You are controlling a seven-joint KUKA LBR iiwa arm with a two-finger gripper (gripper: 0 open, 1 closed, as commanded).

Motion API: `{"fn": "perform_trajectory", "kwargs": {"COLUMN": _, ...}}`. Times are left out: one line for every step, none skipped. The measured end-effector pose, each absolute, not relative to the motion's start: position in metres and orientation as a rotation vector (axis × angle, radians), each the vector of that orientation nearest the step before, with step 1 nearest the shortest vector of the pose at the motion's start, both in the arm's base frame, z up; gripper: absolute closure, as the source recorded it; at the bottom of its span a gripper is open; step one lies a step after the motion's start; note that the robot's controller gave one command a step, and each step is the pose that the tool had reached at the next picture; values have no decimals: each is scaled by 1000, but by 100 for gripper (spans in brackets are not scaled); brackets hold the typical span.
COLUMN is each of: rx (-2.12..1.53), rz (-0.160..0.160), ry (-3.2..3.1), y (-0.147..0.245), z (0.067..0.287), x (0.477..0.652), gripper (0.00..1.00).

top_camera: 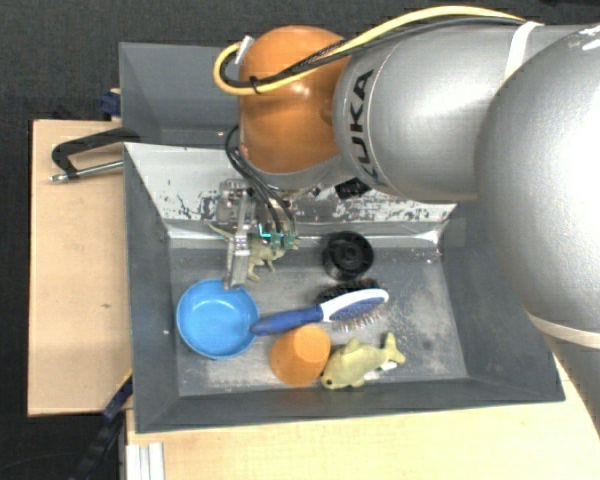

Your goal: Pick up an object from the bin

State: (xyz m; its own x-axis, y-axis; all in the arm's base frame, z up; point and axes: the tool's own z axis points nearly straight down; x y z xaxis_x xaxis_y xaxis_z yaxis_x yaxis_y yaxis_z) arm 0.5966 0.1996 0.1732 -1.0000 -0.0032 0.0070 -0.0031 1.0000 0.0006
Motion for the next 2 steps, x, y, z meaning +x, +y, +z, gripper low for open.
{"fn": "perform_trajectory", "kwargs": {"rx": -38, "rz": -1, "ry": -3135, "y": 207, "z": 142, "x": 543, "gripper": 0}}
{"fn": "perform_trajectory", "kwargs": {"rx": 155, "rz": -11, "ry": -3154, "y": 195, "z": 90, "x": 528, "gripper": 0}}
